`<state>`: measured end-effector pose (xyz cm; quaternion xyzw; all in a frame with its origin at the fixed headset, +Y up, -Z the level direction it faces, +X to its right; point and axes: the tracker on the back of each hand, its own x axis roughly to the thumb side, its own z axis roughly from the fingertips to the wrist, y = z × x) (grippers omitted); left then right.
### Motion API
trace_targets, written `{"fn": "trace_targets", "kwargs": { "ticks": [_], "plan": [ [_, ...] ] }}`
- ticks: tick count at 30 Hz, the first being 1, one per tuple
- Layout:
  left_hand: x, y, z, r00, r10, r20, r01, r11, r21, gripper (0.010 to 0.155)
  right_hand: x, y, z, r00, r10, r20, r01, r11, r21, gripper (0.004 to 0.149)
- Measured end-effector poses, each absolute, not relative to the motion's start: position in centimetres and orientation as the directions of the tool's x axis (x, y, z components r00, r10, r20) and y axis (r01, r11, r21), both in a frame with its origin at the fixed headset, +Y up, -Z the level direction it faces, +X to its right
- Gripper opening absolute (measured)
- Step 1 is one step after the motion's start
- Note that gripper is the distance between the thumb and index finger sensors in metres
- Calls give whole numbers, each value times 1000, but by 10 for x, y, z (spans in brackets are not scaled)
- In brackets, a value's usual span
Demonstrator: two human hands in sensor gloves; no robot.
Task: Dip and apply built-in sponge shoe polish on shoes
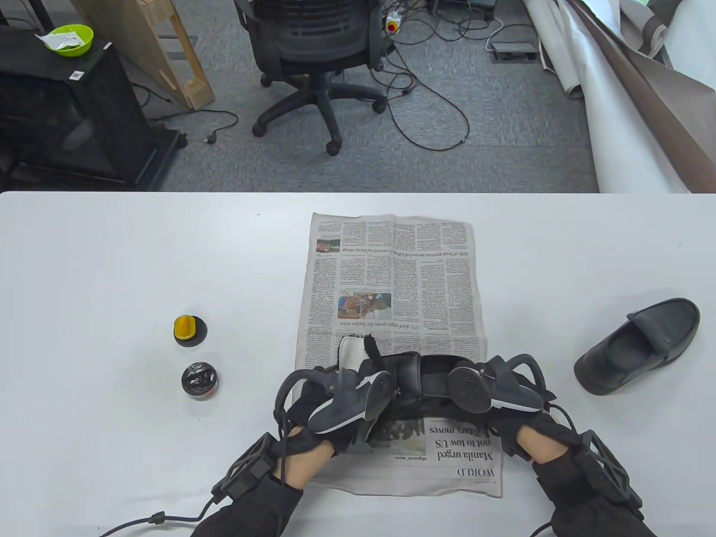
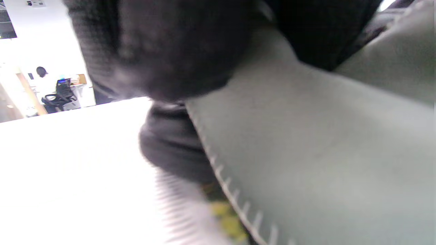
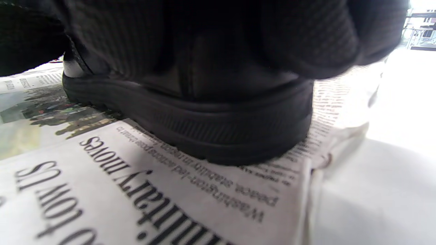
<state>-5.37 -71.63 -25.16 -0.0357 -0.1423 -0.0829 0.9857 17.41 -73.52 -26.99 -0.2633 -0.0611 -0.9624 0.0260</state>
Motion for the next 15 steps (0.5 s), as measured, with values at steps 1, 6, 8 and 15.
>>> {"fn": "trace_targets", "kwargs": {
  "ticks": [1,6,8,15],
  "plan": [
    [-58,-716,-253,948,-167,272,189,980,-57,59,174,-735,-270,-861,-19,509,83,-991,104,42],
    [-81,-711,-261,961,-204,185,233,961,-148,59,174,-735,-270,-862,-20,506,85,-991,105,41],
    [-85,-709,-261,960,-232,159,257,952,-164,59,174,-735,-270,-863,-21,505,86,-991,105,42],
    [-54,-702,-246,944,55,325,-44,998,-42,59,174,-735,-270,-863,-21,505,86,-991,105,41]
  ]
}}
